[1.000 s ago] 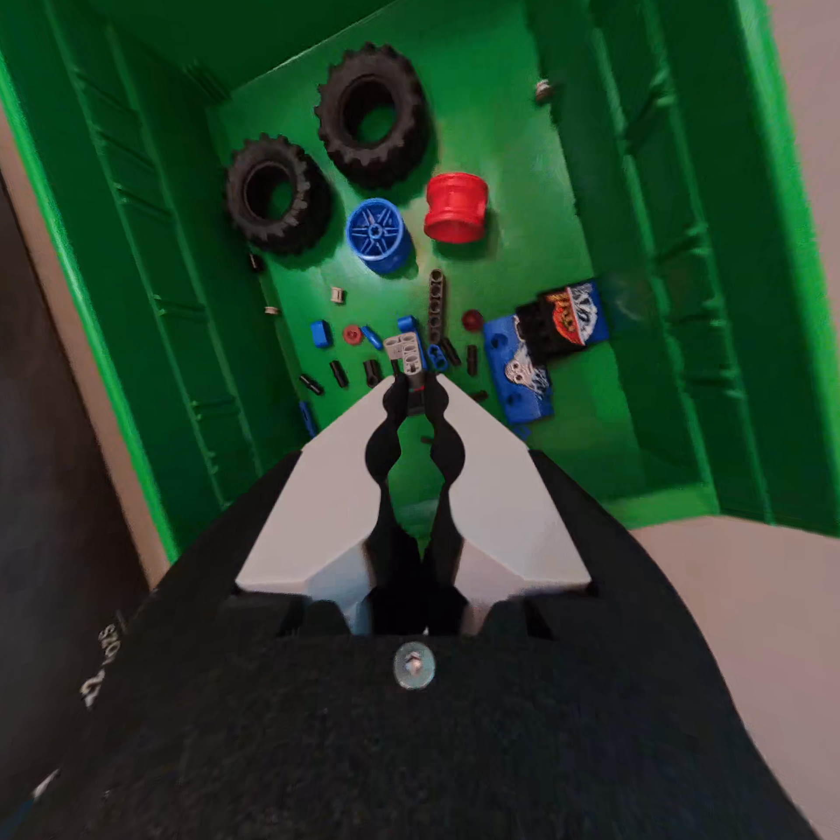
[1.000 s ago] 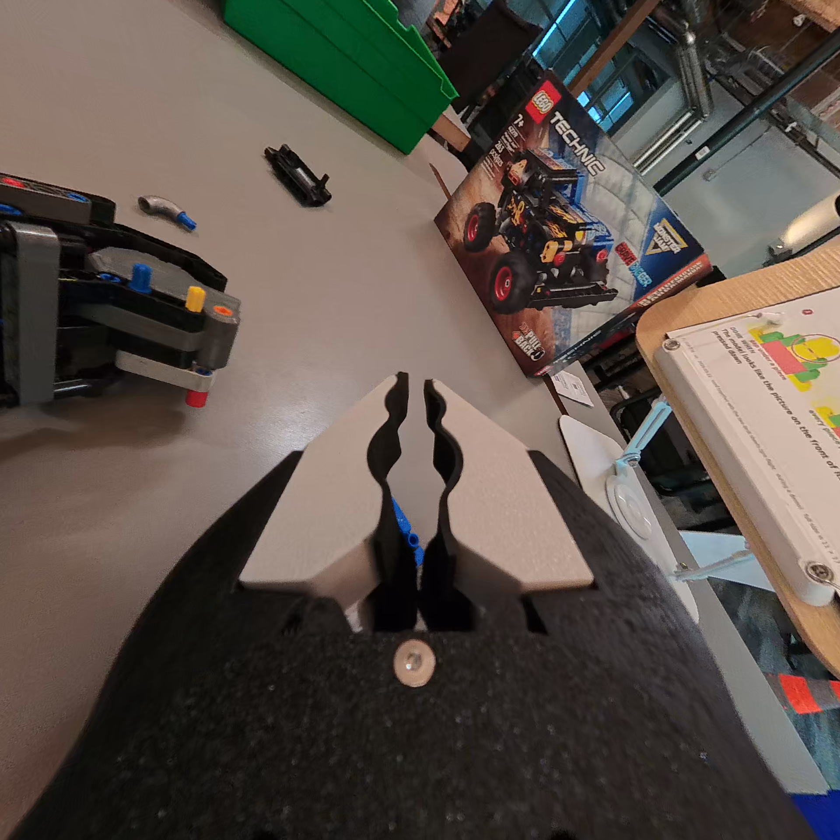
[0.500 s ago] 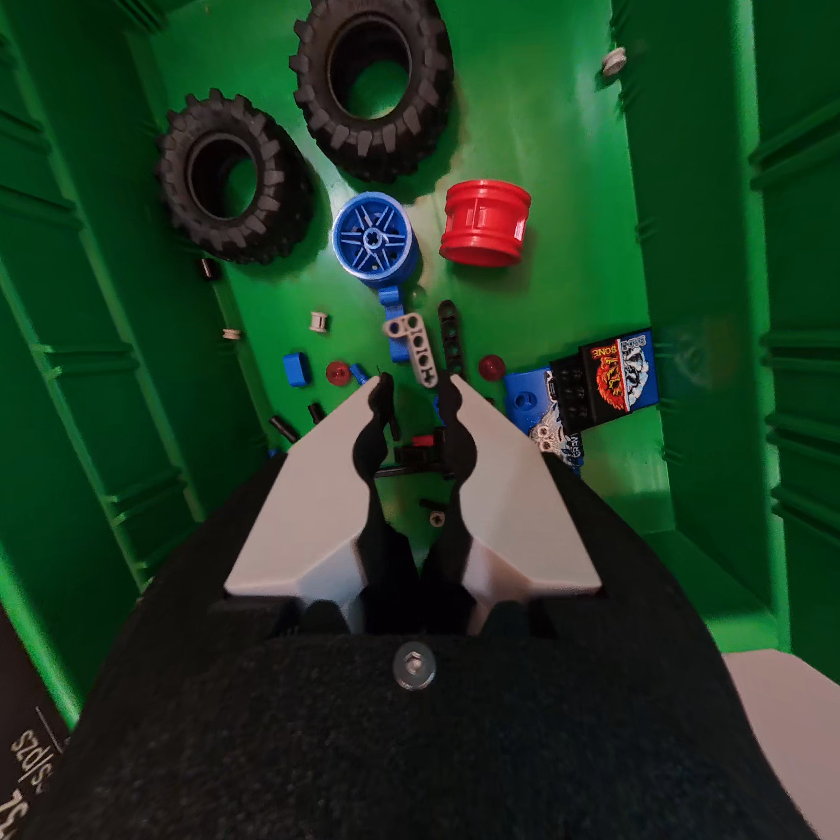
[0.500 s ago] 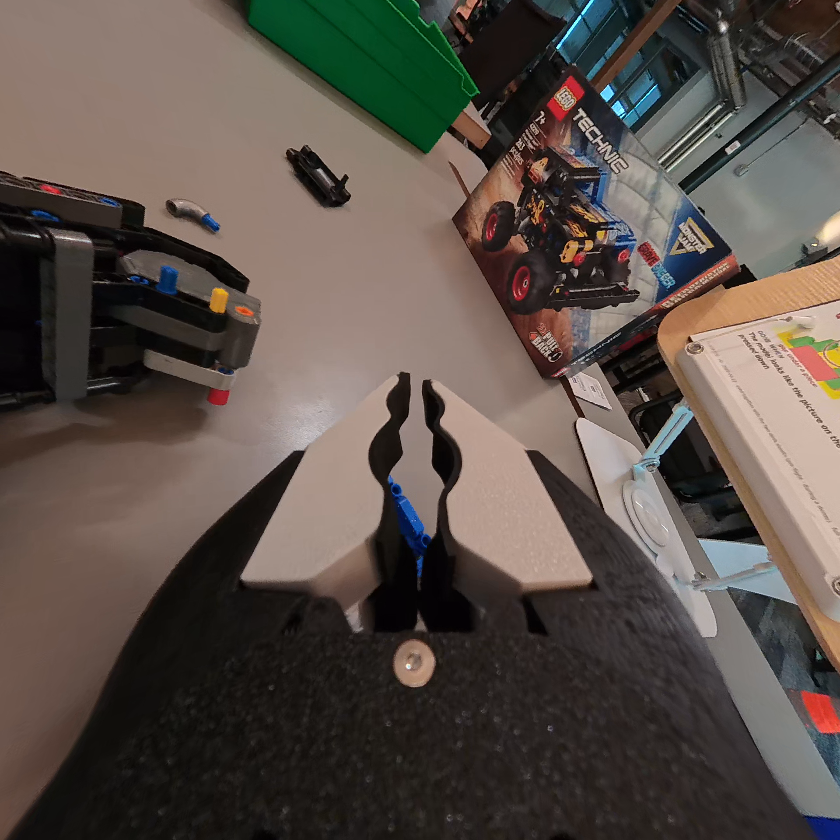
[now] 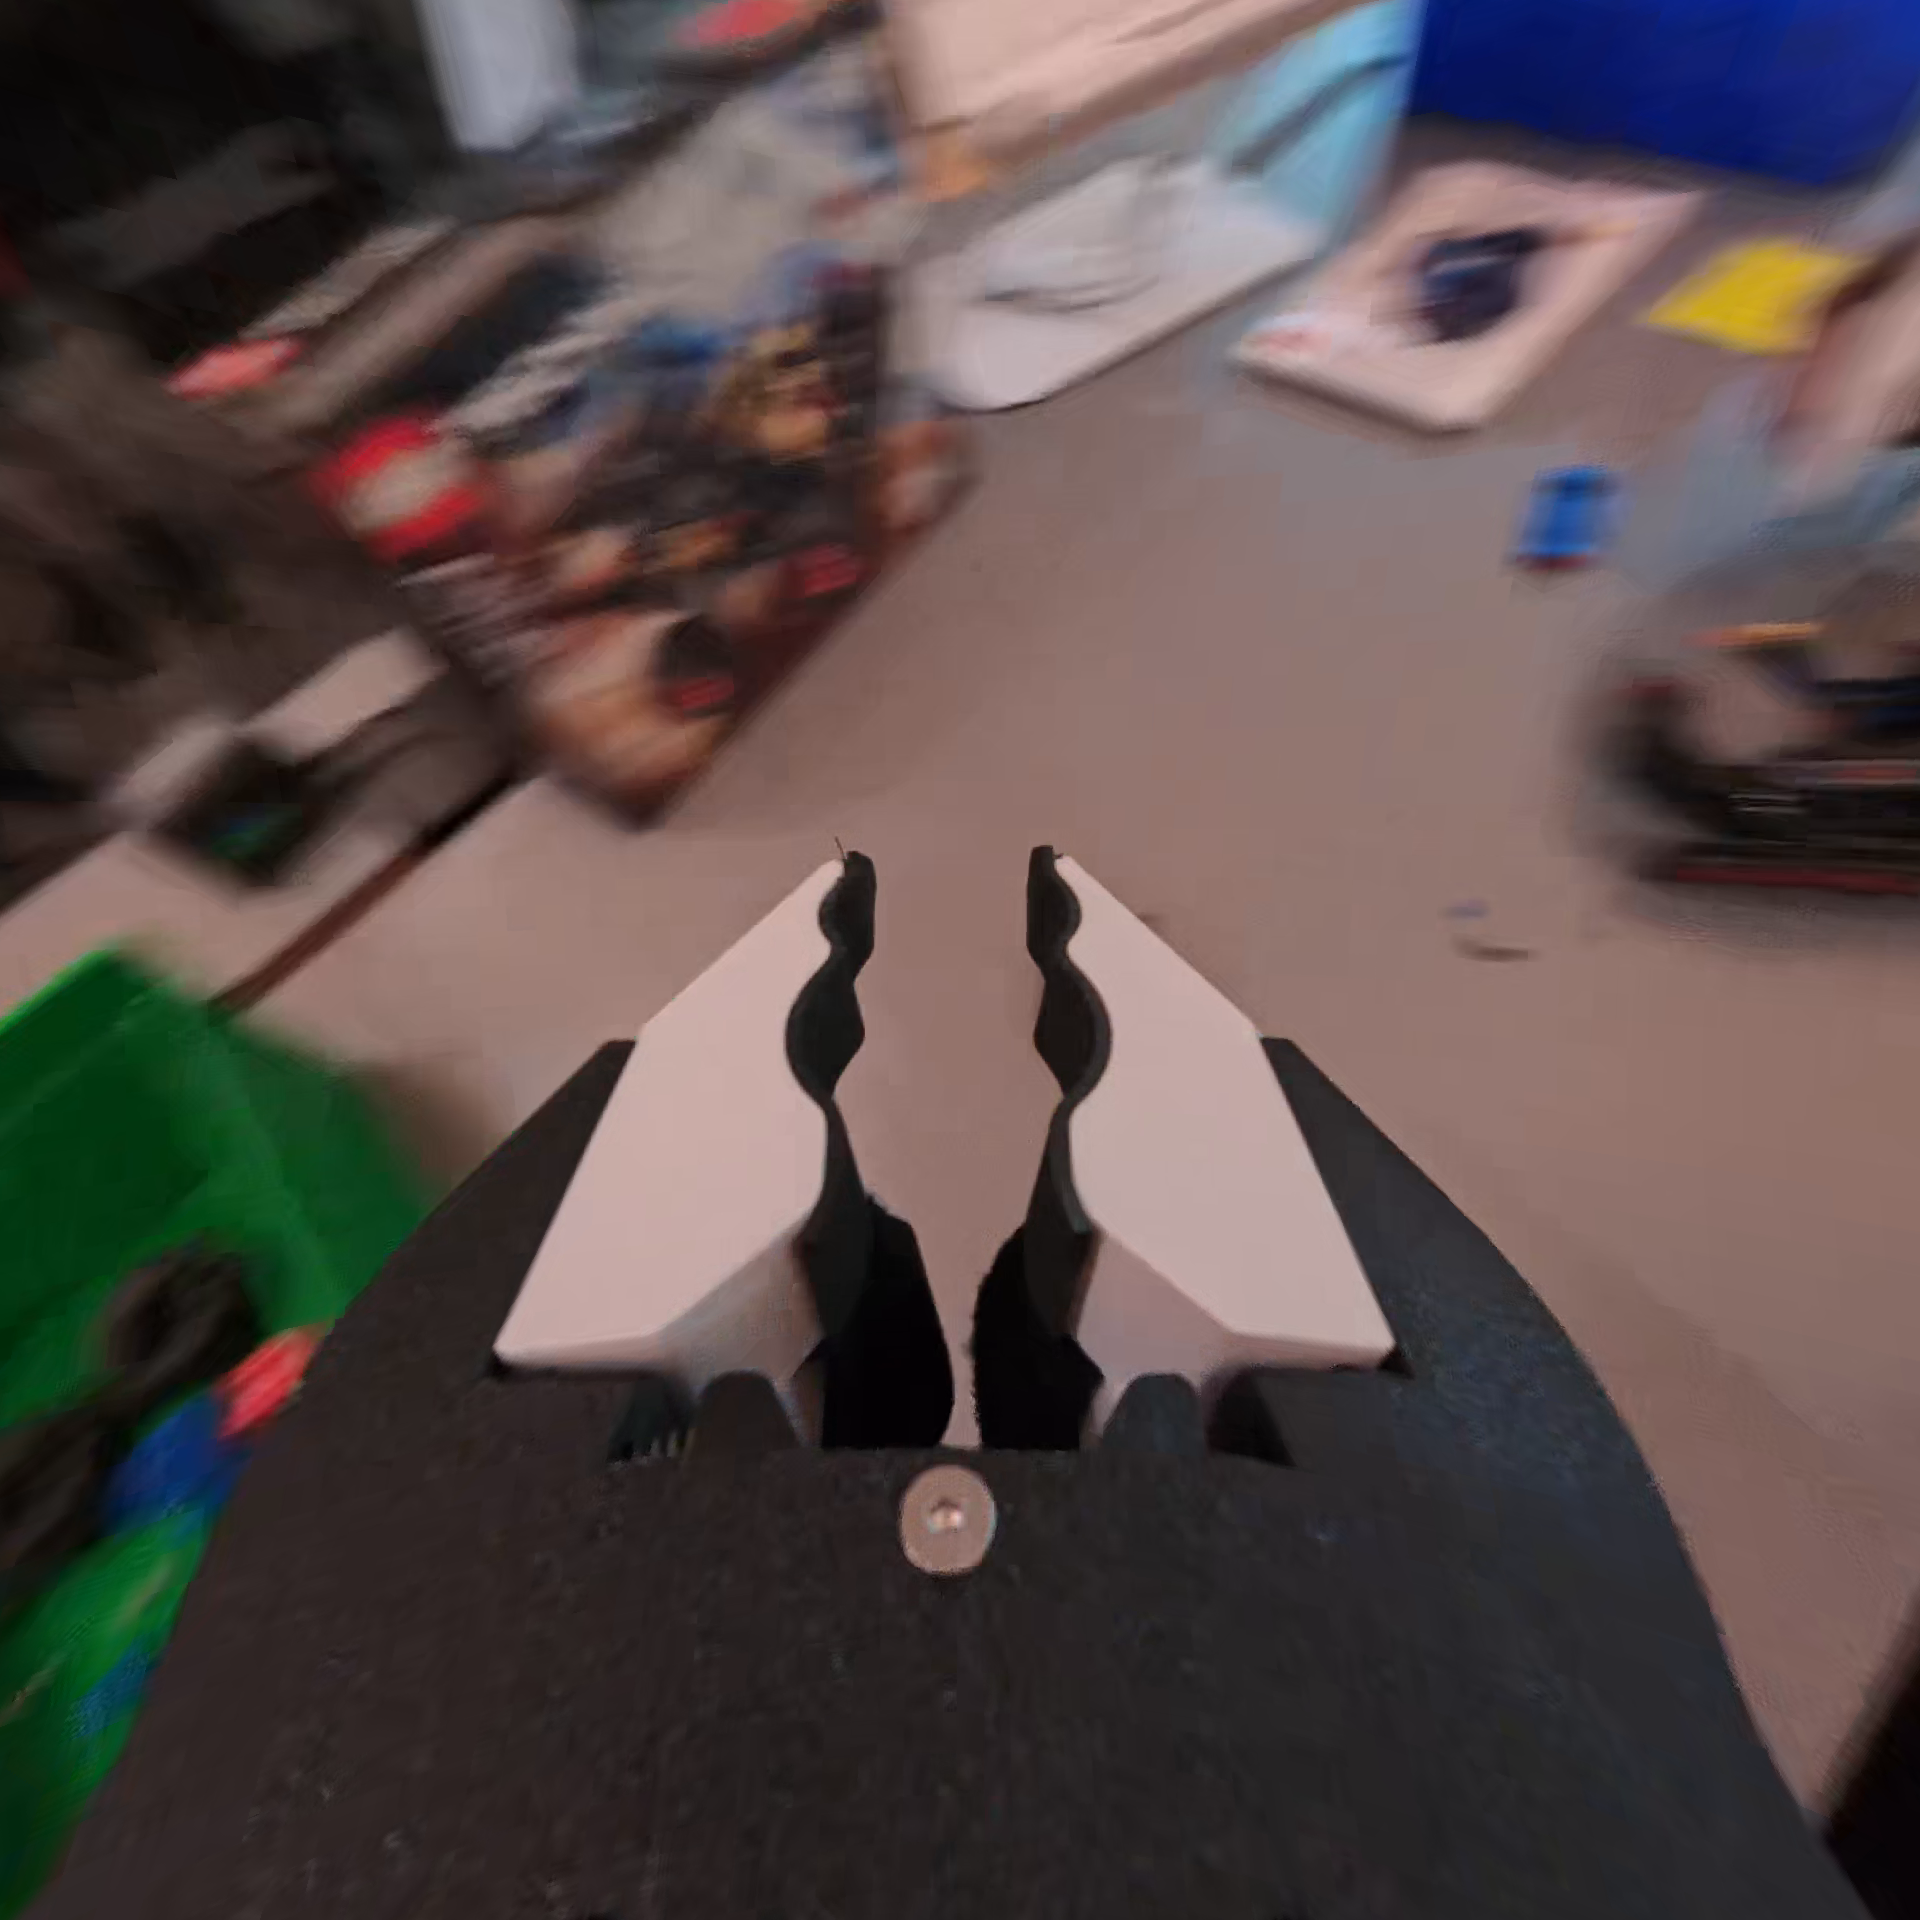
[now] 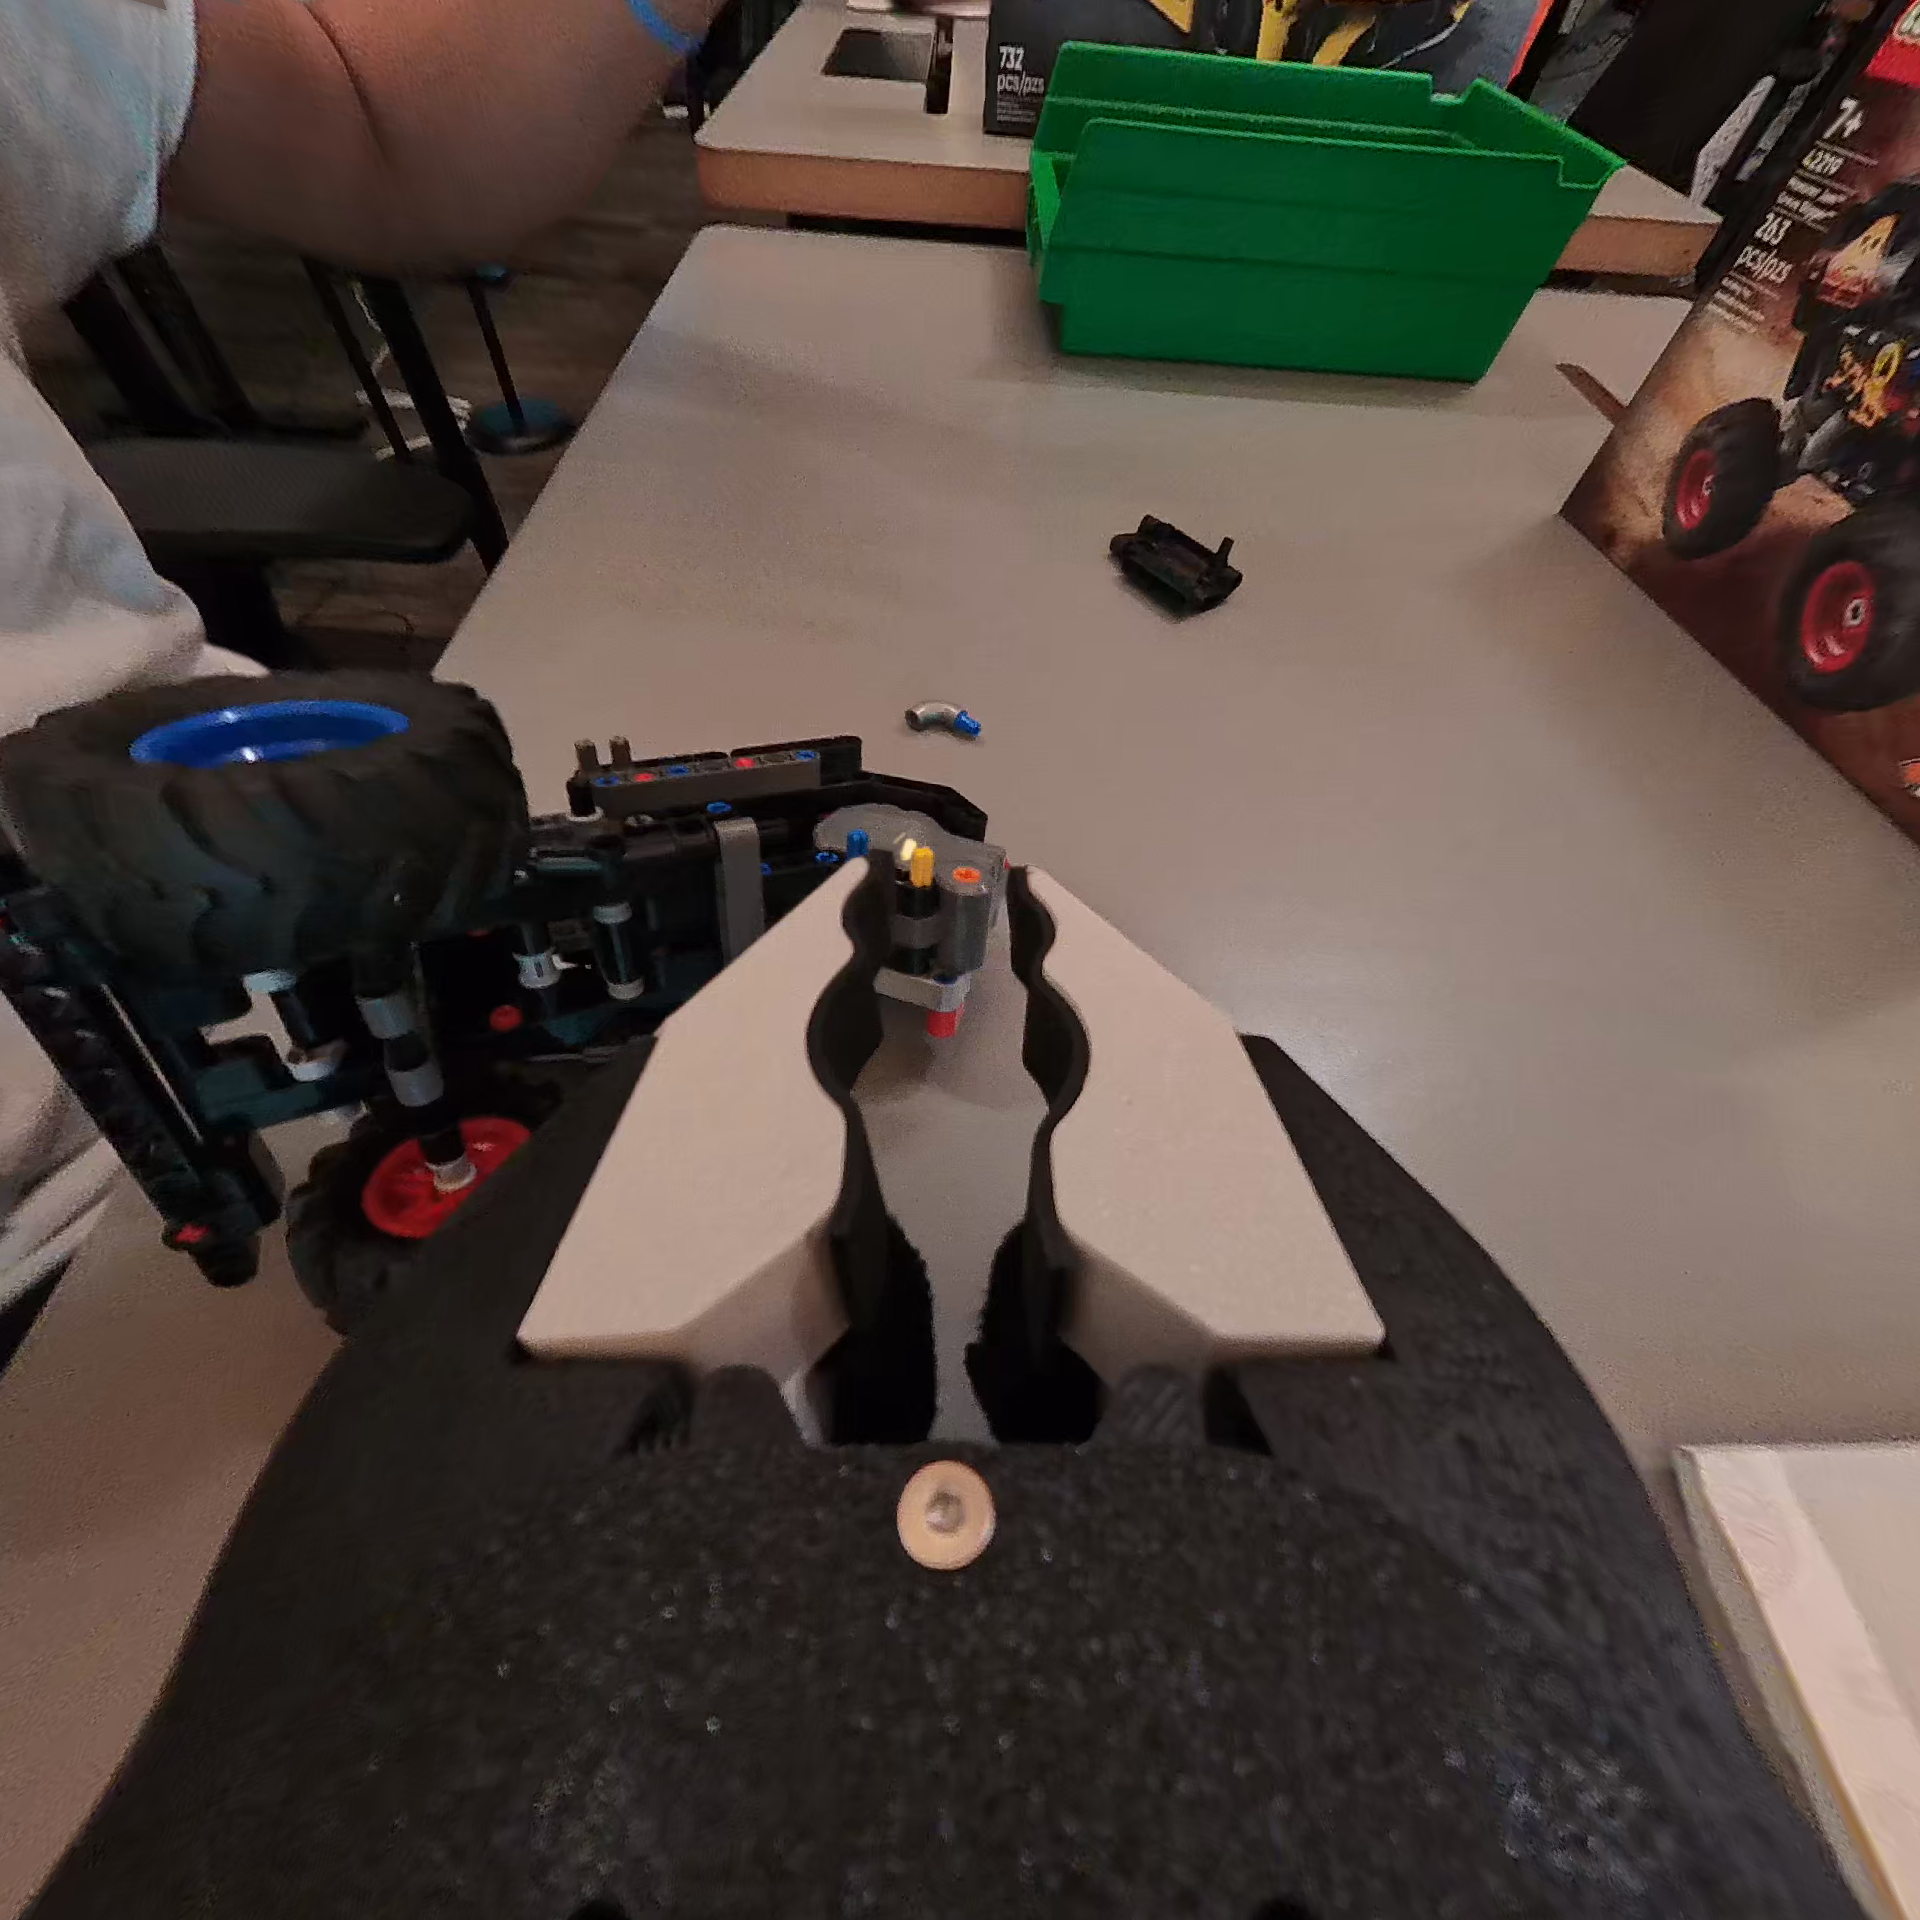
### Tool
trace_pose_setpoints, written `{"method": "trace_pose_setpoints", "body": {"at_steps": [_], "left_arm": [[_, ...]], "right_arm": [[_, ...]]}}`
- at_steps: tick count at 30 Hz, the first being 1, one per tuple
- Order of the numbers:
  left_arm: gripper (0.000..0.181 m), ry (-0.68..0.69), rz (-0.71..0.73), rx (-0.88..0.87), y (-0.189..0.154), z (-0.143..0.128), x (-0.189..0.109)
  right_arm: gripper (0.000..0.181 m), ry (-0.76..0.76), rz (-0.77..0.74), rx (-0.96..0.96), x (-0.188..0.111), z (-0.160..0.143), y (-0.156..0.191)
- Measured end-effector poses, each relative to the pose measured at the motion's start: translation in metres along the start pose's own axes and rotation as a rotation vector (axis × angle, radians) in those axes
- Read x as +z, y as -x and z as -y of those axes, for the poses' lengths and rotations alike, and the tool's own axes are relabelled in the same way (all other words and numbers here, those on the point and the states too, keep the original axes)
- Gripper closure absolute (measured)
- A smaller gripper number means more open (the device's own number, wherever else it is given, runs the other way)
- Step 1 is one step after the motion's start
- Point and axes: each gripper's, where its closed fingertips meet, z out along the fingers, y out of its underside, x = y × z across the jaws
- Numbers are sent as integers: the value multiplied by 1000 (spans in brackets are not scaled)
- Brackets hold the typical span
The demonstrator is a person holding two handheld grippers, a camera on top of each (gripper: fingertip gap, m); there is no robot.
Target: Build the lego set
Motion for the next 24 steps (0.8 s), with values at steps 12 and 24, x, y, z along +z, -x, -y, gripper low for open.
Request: {"method": "trace_pose_setpoints", "body": {"at_steps": [12, 24], "left_arm": [[158, -58, -798, 187, -221, 5, 153], [152, -25, -922, 180, -229, -12, 160]], "right_arm": [[172, 6, 31, 61, 24, -12, 2], [172, -39, 81, 62, 28, -4, 12]]}}
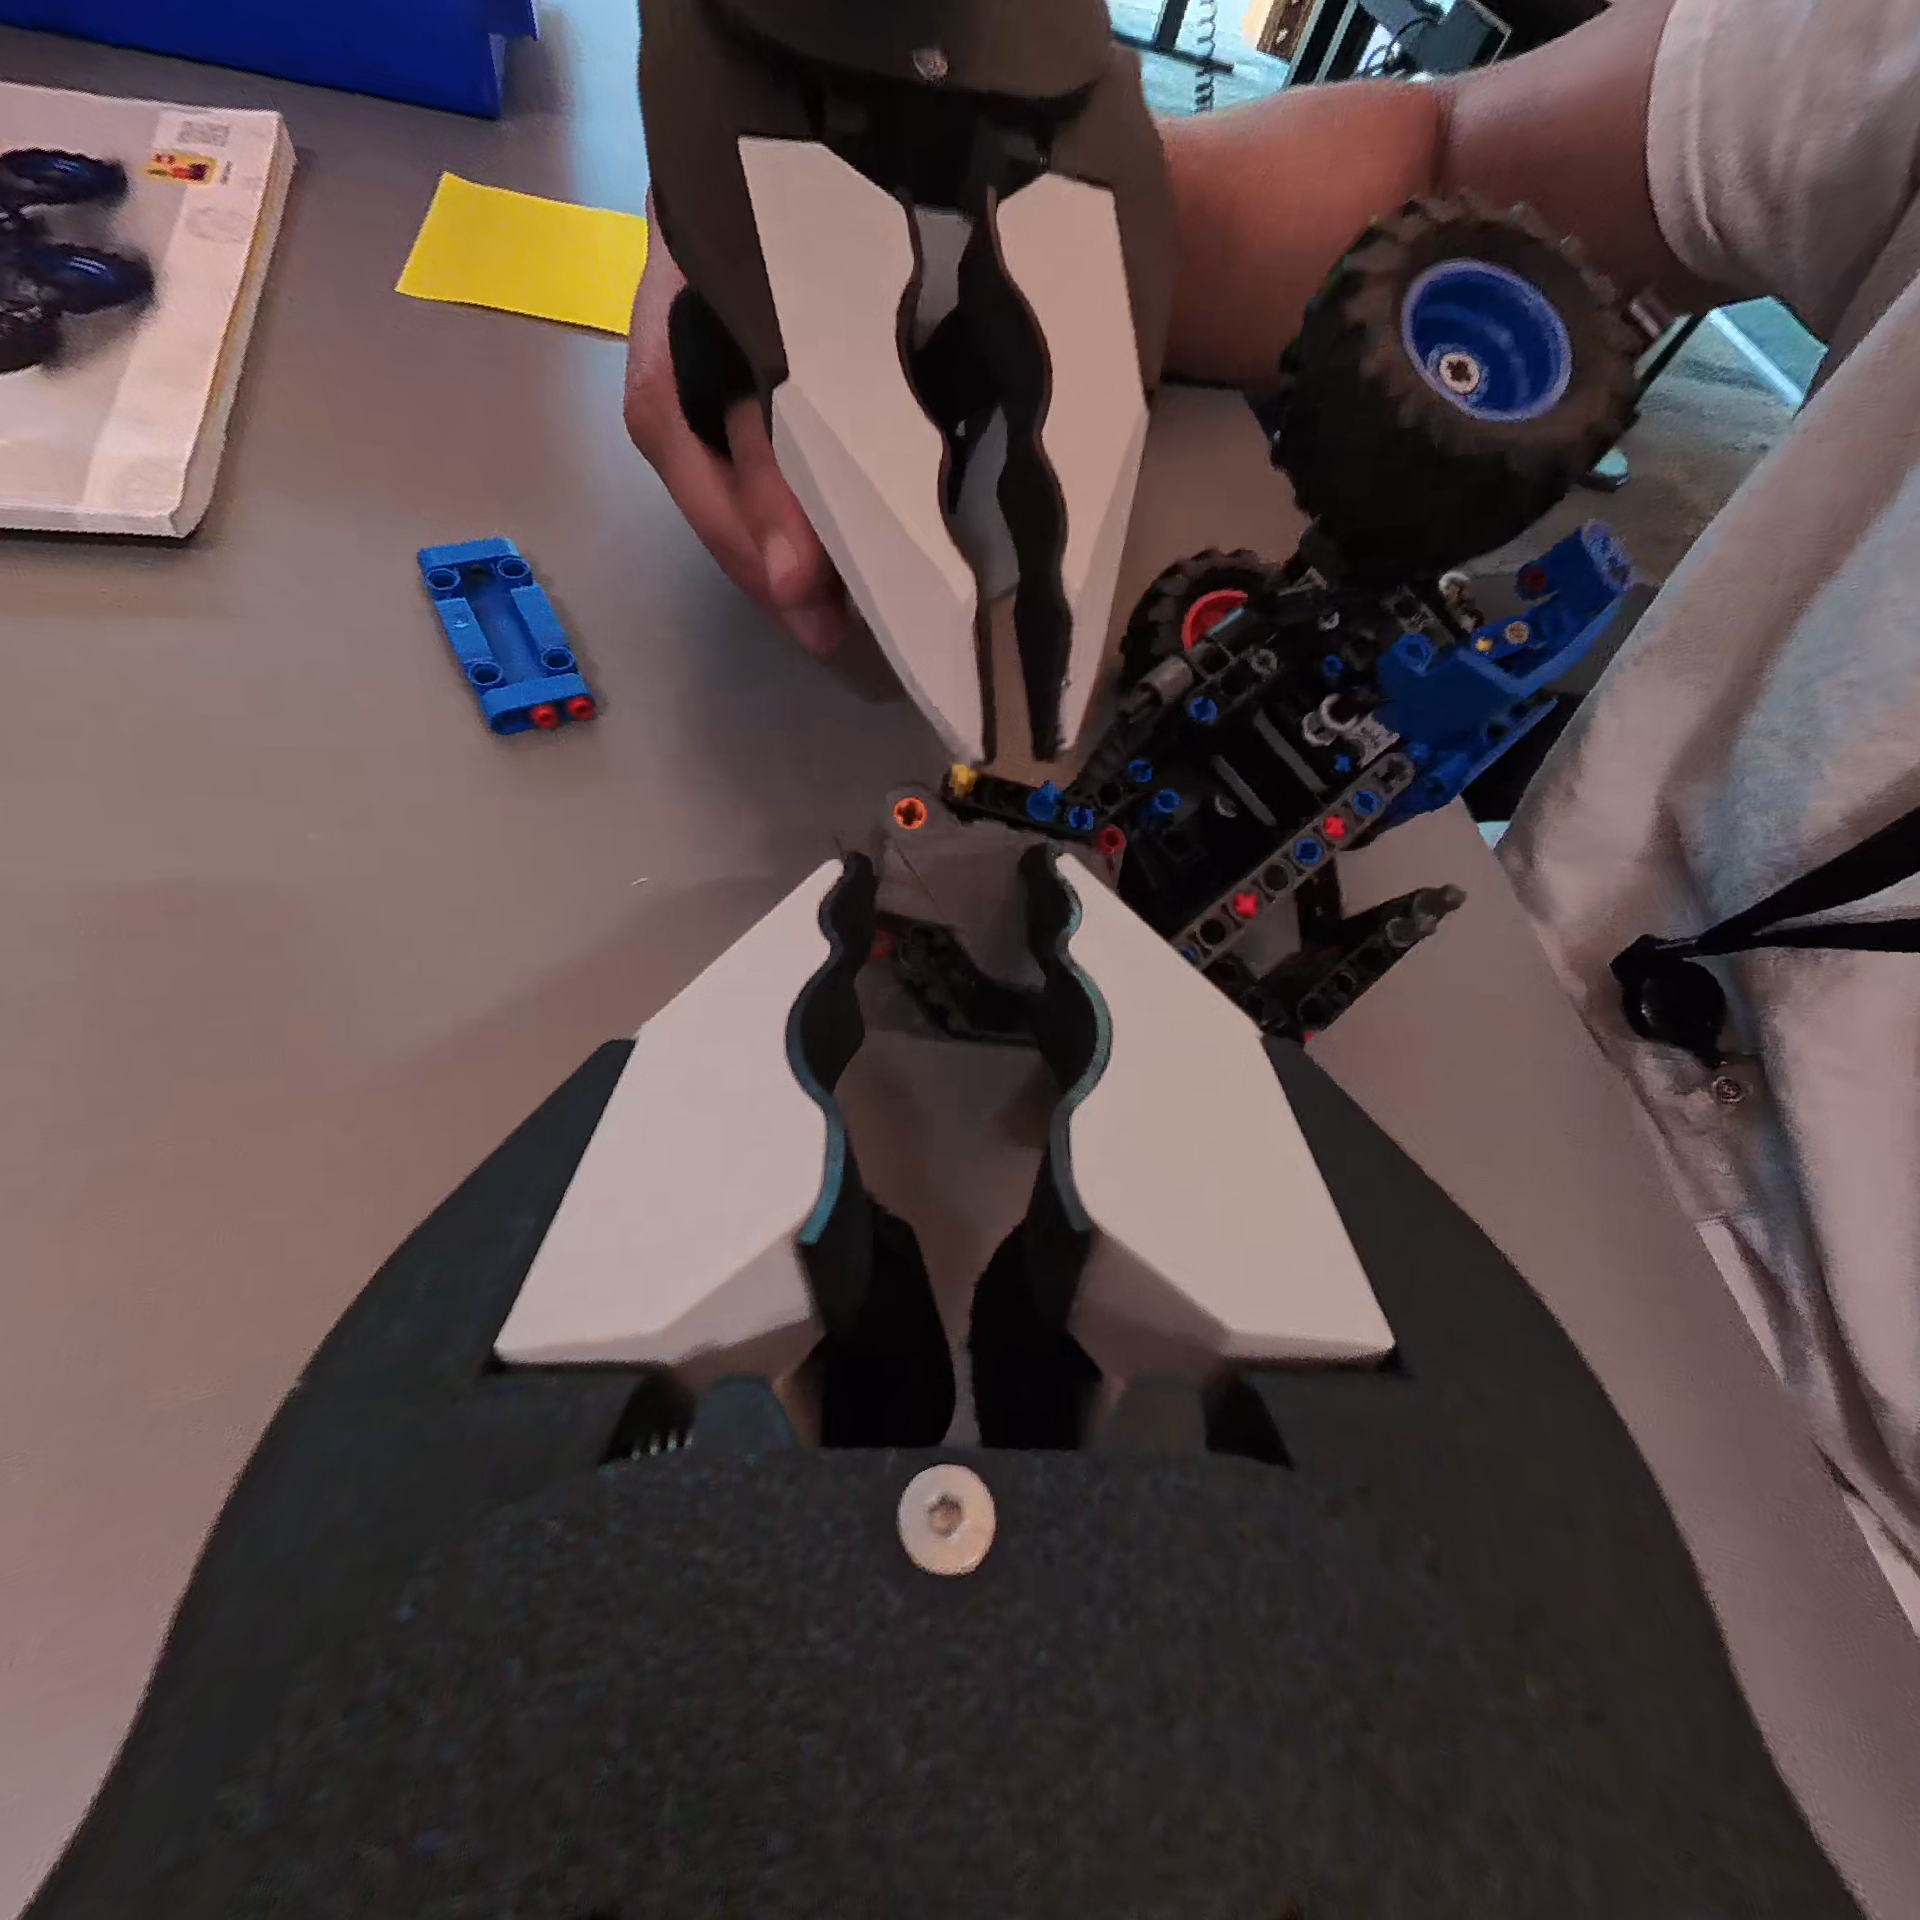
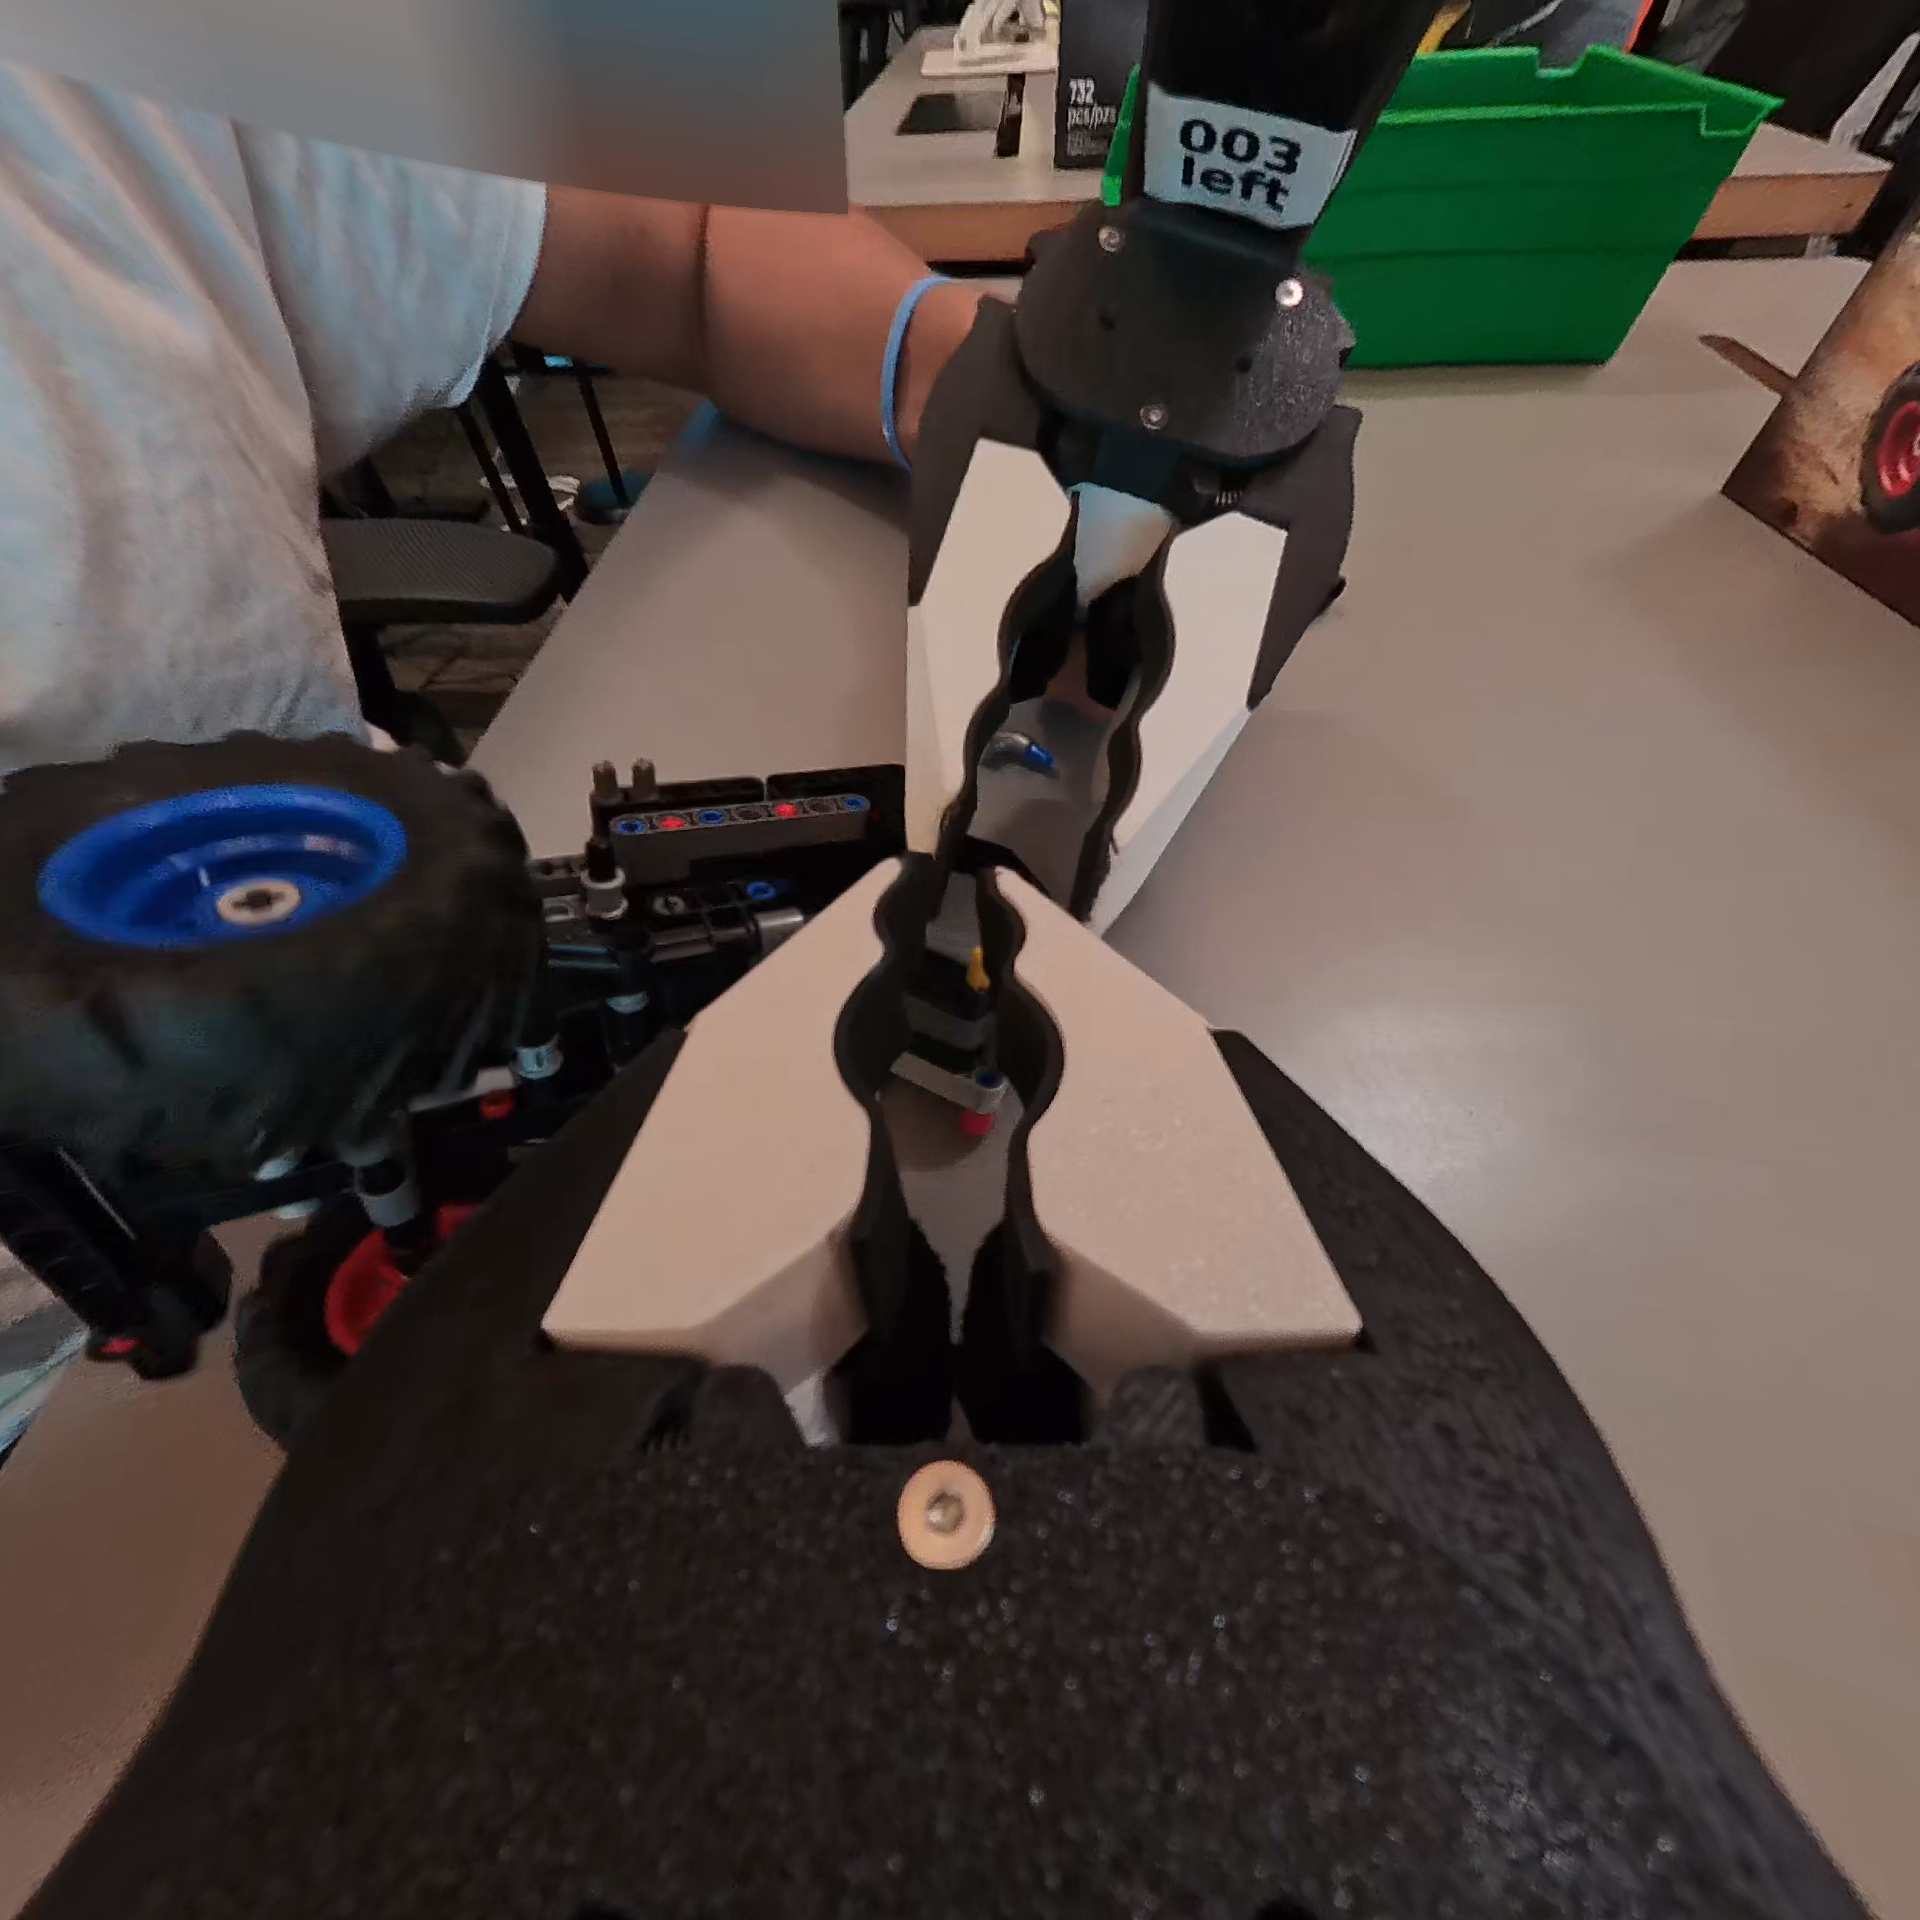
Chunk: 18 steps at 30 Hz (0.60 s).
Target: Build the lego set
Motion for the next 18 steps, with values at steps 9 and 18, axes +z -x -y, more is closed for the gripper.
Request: {"method": "trace_pose_setpoints", "body": {"at_steps": [9, 18], "left_arm": [[154, 7, 7, 4, 0, -1, 1], [164, 27, 26, 25, 1, -4, 4]], "right_arm": [[175, 122, 16, 111, 2, -21, -4], [168, 111, 154, 275, -7, -24, 5]]}}
